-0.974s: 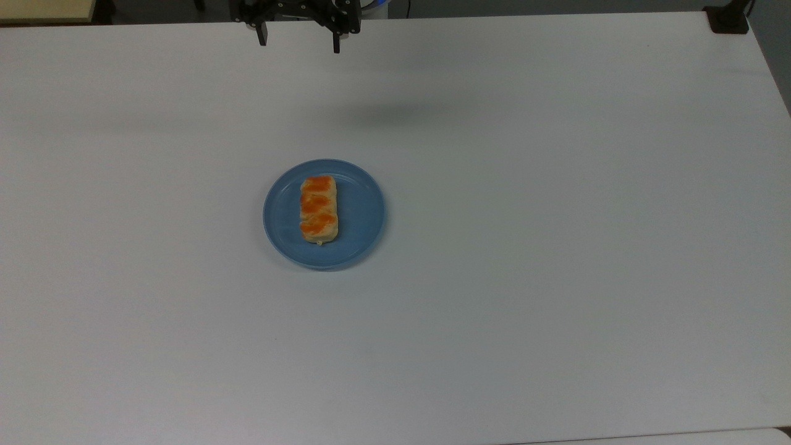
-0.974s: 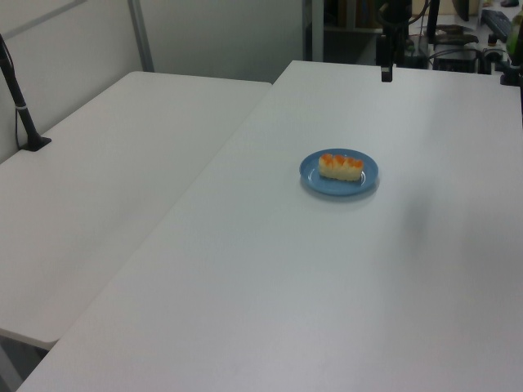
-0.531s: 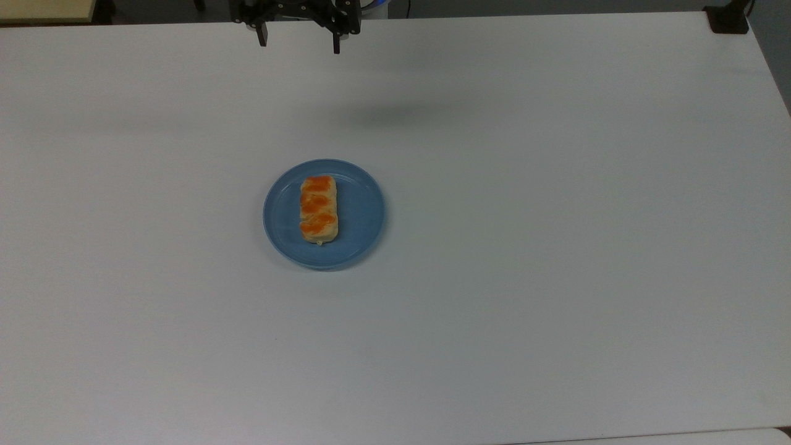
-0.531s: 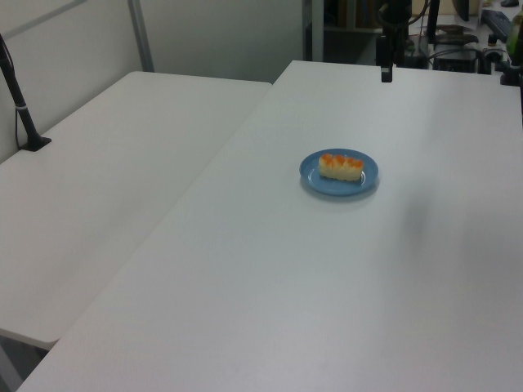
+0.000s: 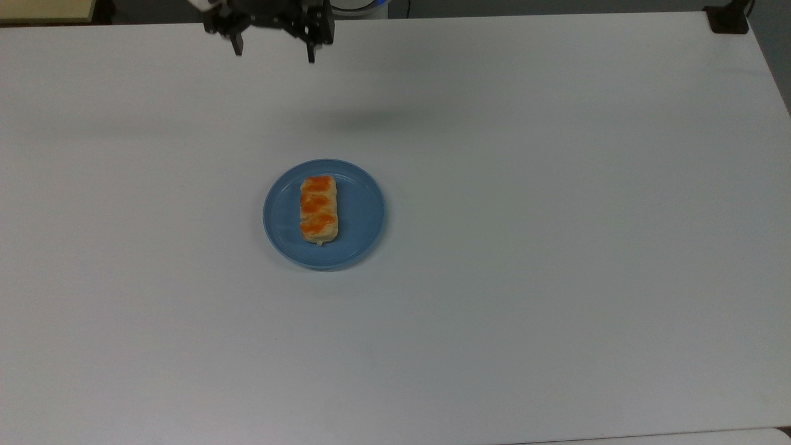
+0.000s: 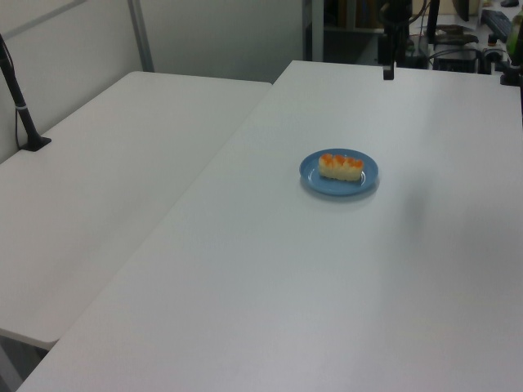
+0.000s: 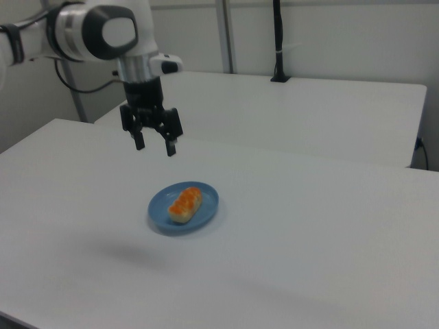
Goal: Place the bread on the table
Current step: 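Lower the open gripper over the bread on the blue plate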
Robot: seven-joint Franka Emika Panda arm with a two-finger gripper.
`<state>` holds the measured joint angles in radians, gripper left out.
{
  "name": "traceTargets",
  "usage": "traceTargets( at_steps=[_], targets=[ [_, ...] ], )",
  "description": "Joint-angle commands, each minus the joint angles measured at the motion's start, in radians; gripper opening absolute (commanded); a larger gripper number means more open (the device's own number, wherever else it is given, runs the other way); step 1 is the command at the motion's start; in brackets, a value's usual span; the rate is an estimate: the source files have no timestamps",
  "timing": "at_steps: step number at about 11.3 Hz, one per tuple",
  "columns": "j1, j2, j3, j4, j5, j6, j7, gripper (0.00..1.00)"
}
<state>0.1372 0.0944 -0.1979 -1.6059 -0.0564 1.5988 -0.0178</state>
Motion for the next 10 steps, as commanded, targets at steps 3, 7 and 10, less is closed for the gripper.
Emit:
traceTargets(
  at_steps=[3, 7, 10],
  targets=[
    [0.008, 0.223, -0.011, -0.020, 0.010, 0.267, 0.024, 1.00],
    [0.035, 0.338, -0.006, -0.082, 0.010, 0.455, 0.027, 1.00],
    [0.050, 0.393, -0.003, -0.088, 0.012, 0.549, 0.099, 1.00]
  ],
)
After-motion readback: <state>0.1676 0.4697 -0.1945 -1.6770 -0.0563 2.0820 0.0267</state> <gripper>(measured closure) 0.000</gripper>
